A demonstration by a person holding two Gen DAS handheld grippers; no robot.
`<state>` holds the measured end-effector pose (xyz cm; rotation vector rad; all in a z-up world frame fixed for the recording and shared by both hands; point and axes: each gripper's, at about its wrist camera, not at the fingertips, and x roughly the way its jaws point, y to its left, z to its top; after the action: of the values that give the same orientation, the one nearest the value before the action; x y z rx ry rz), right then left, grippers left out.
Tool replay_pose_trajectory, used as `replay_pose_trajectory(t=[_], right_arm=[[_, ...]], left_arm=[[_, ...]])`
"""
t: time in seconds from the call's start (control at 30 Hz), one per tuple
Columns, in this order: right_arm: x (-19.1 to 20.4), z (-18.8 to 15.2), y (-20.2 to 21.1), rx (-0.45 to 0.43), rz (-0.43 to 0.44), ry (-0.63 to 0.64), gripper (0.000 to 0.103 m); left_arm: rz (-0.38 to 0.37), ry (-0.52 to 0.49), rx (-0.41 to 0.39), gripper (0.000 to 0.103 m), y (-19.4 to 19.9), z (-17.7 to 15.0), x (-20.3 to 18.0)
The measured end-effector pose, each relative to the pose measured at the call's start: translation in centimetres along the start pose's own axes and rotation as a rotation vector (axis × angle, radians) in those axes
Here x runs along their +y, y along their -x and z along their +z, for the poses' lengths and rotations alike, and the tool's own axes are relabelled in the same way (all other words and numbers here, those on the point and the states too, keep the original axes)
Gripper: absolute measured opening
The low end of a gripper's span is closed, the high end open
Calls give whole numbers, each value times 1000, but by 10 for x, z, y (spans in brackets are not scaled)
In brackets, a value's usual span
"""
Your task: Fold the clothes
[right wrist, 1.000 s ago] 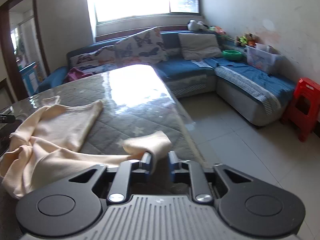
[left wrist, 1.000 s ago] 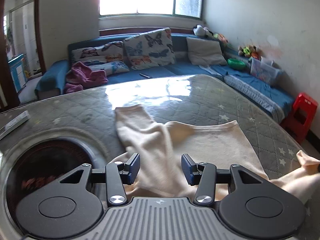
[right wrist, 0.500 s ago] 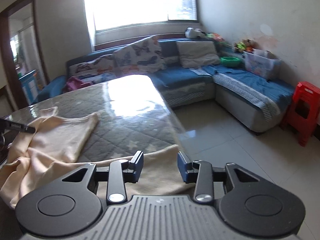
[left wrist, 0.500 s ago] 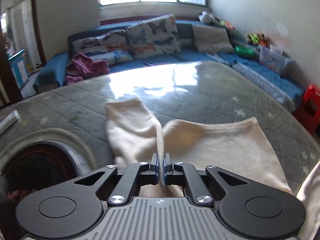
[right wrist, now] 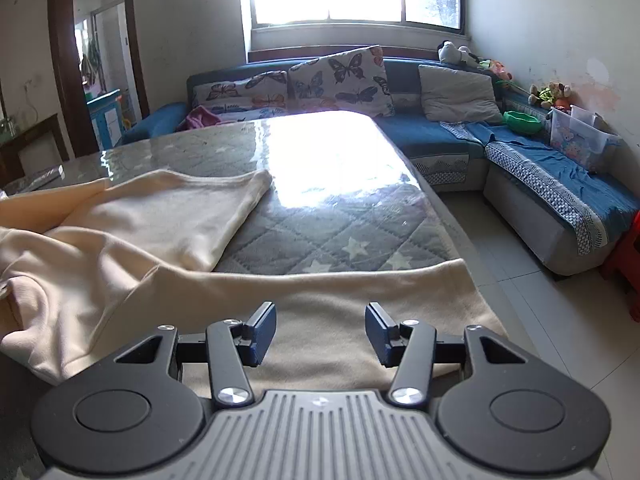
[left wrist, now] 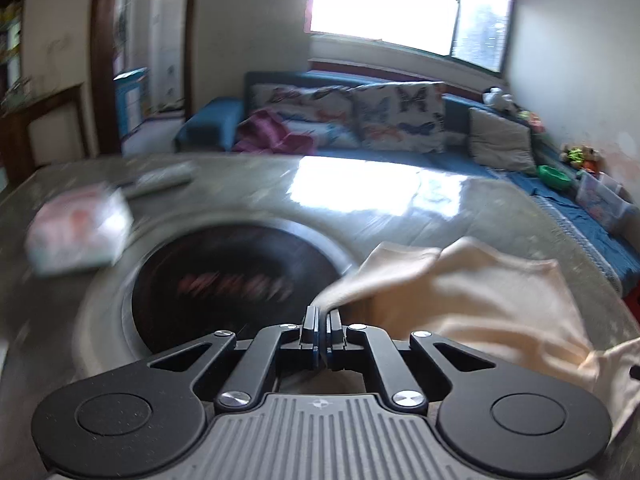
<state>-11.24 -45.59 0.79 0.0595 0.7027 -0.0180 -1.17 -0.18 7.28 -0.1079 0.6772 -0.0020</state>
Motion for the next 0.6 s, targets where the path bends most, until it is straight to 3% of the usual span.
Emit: replay_pose_trajectory(t=[0.17, 0.3, 0.43, 0.6], right_arm=[[-3, -6, -5, 24, -18, 12, 57], [-6, -7, -4, 36, -27, 25, 64], [-11, -6, -4, 43, -32, 21, 68], [-10, -6, -6, 40, -42, 16, 71]], left_arm=[[75, 29, 82, 4, 6, -39, 26], [86, 41, 139, 6, 10, -54, 39], [82, 0, 82, 10, 15, -40, 29], [1, -124, 20, 29, -6, -12, -16]])
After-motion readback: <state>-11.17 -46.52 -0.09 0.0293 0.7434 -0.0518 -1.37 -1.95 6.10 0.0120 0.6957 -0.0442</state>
